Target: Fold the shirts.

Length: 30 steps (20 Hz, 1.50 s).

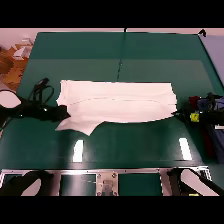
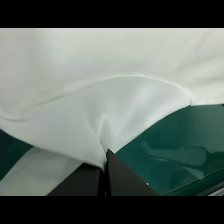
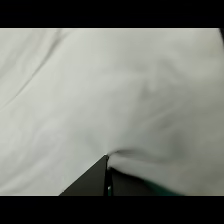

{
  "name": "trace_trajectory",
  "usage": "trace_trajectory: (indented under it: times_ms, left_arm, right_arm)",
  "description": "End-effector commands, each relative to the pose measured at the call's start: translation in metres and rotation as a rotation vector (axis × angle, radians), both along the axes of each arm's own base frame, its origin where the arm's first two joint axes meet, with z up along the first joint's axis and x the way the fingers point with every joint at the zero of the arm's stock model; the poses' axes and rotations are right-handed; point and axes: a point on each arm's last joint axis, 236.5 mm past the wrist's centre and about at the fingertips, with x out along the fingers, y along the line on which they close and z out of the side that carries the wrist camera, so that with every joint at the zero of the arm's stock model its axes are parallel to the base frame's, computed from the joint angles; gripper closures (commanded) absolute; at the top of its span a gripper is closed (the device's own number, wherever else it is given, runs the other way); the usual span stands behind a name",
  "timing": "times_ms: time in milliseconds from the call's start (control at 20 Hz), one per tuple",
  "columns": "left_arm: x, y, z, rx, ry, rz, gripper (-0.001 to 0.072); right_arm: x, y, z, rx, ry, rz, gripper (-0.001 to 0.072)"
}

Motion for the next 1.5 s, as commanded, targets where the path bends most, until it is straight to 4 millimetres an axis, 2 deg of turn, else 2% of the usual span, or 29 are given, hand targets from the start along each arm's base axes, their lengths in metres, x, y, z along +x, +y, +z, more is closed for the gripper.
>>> trace_trajectory:
  times_ms: [0,150,300,450,600,650,700,750,800,850,900,1000,1100,1150,1200,1300,1450]
  left_arm:
    - [0.043,0.000,0.027,-0.002,-0.096,0.016,0.0682]
    - [0.086,0.000,0.027,0.006,-0.126,0.026,0.0683]
    - [0.132,0.000,0.019,0.008,-0.131,0.041,0.0682]
    - [0.178,-0.001,-0.003,0.011,-0.123,0.057,0.0683]
    - [0.223,-0.004,-0.030,-0.010,-0.124,0.091,0.0681]
    - [0.243,-0.002,-0.036,-0.019,-0.159,0.126,0.0653]
    - [0.267,0.003,-0.036,-0.017,-0.227,0.175,0.0359]
    - [0.286,0.009,-0.032,-0.017,-0.288,0.220,0.0104]
    - [0.298,0.015,-0.024,-0.011,-0.341,0.250,0.0013]
    - [0.306,0.017,-0.013,-0.011,-0.378,0.261,0.0016]
    - [0.308,0.021,-0.003,-0.009,-0.389,0.255,0.0016]
    - [0.307,0.033,0.017,-0.012,-0.381,0.232,0.0016]
    - [0.294,0.043,0.026,-0.019,-0.320,0.194,0.0018]
    - [0.284,0.046,0.024,-0.022,-0.273,0.171,0.0063]
    - [0.273,0.048,0.019,-0.025,-0.224,0.147,0.0226]
    - [0.256,0.048,0.012,-0.028,-0.153,0.110,0.0674]
    - [0.248,0.040,0.010,-0.036,-0.124,0.083,0.0682]
  right_arm:
    - [0.042,0.005,0.034,-0.024,-0.097,0.017,0.0699]
    - [0.080,0.005,0.039,-0.028,-0.110,0.040,0.0699]
    - [0.122,-0.001,0.028,-0.010,-0.103,0.046,0.0699]
    - [0.161,-0.004,0.007,0.030,-0.087,0.052,0.0699]
    - [0.195,-0.004,-0.028,0.056,-0.062,0.048,0.0697]
    - [0.211,-0.008,-0.038,0.061,-0.072,0.022,0.0637]
    - [0.228,-0.015,-0.043,0.066,-0.096,-0.017,0.0568]
    - [0.241,-0.021,-0.045,0.066,-0.117,-0.036,0.0536]
    - [0.250,-0.026,-0.043,0.066,-0.130,-0.029,0.0410]
    - [0.252,-0.032,-0.036,0.071,-0.137,-0.013,0.0231]
    - [0.250,-0.038,-0.026,0.067,-0.153,0.017,0.0160]
    - [0.233,-0.050,-0.007,0.060,-0.167,0.135,0.0160]
    - [0.201,-0.072,-0.013,0.046,-0.083,0.198,0.0160]
    - [0.184,-0.083,-0.022,0.021,-0.033,0.231,0.0160]
    - [0.168,-0.094,-0.033,-0.010,0.018,0.265,0.0160]
    - [0.146,-0.106,-0.049,-0.041,0.089,0.316,0.0160]
    - [0.142,-0.102,-0.066,0.001,0.108,0.336,0.0160]
